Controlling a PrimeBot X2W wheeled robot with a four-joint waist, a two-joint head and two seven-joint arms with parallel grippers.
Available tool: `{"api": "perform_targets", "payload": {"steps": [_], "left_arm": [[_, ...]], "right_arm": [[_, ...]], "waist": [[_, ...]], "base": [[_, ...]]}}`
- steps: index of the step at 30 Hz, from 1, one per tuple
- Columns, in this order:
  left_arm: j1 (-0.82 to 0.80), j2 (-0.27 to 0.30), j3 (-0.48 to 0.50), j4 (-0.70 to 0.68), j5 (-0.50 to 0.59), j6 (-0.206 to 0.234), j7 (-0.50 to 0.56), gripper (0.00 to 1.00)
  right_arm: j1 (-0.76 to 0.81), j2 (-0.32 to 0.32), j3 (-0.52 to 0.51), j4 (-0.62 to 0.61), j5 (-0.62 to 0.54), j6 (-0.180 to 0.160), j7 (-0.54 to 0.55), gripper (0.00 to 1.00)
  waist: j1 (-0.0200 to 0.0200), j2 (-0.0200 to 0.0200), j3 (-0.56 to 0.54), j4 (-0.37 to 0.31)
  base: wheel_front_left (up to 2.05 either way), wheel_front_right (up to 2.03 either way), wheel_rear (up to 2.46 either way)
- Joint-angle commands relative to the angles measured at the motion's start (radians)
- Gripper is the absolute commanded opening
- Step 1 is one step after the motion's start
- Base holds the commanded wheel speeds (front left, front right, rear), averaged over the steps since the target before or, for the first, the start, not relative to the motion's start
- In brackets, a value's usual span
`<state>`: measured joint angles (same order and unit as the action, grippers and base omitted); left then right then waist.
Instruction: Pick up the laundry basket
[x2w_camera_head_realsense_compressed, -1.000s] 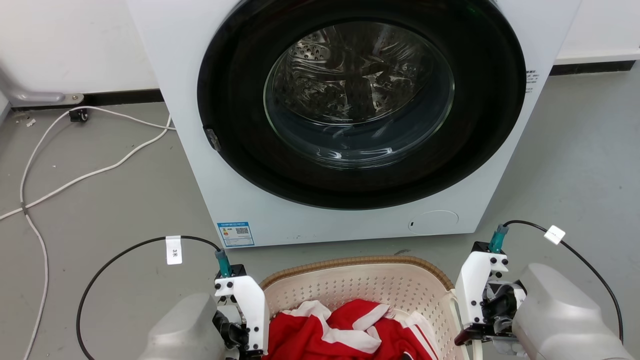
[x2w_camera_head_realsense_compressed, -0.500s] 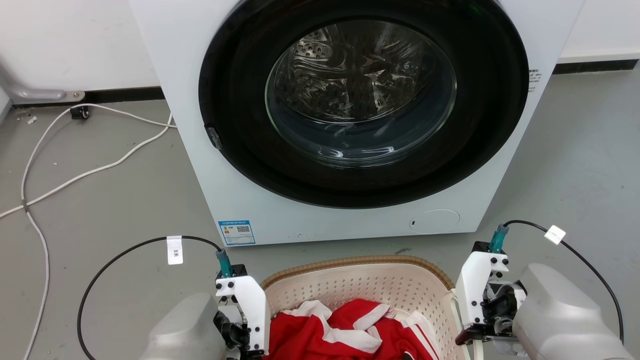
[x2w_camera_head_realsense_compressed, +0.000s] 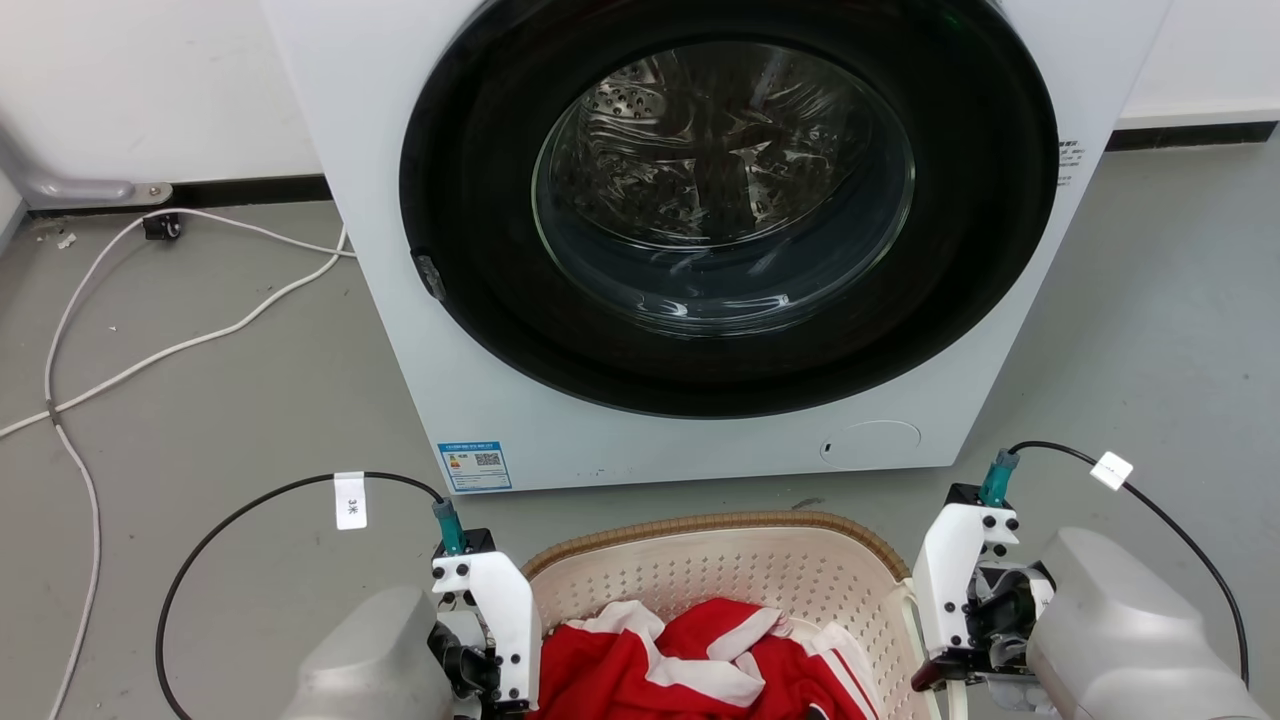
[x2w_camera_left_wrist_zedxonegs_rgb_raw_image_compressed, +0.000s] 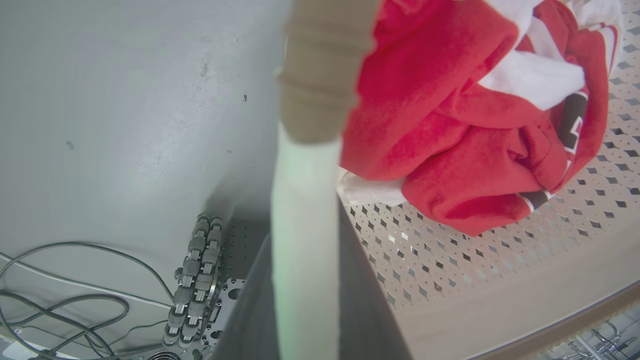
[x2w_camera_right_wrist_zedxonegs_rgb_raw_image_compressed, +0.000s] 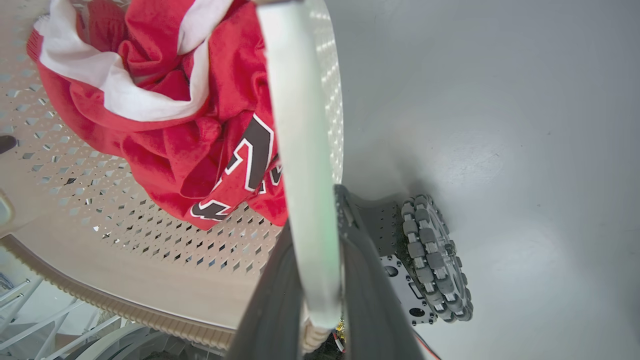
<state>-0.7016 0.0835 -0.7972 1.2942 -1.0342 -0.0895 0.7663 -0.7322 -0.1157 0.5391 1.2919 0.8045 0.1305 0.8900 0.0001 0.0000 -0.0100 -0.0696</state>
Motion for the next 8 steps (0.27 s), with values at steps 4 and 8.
{"api": "perform_targets", "payload": {"steps": [4, 8], "left_arm": [[0.0, -0.022, 0.0, -0.01, -0.011, -0.013, -0.003, 0.0], [0.003, -0.021, -0.001, -0.01, -0.013, -0.014, -0.002, 0.0]], "right_arm": [[0.009, 0.012, -0.001, -0.006, 0.013, 0.0, 0.003, 0.0], [0.012, 0.011, 0.0, -0.006, 0.016, 0.0, 0.002, 0.0]], "waist": [[-0.0001, 0.0, -0.001, -0.001], [-0.0001, 0.0, -0.002, -0.001]], "base": [[0.0, 0.0, 0.0], [0.0, 0.0, 0.0]]}}
